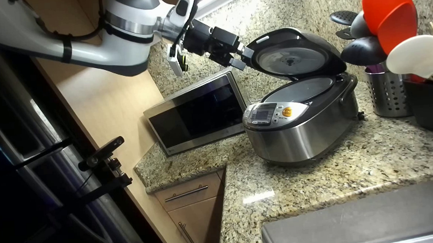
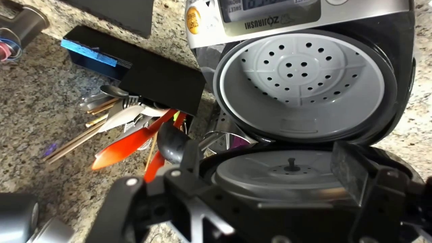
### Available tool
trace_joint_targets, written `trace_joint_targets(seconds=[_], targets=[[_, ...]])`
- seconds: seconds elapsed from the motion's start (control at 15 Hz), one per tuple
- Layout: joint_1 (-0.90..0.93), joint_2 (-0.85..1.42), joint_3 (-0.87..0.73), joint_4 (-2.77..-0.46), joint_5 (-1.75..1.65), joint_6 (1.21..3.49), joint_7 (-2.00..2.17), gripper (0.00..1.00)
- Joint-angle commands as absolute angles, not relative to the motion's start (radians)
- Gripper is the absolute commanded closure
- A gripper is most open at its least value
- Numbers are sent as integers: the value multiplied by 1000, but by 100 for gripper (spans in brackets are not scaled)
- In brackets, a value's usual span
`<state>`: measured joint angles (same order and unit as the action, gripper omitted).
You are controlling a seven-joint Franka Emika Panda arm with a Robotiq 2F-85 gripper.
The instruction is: Open the lid of the cooker wider
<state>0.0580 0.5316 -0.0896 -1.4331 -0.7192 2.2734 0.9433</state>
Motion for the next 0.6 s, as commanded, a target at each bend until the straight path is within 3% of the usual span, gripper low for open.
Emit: trace_joint_targets(seconds=[0.0,0.53], targets=[[89,569,-128,-1392,-700,2245,946,0],[90,691,-151,-1270,-679,2243,920,0]])
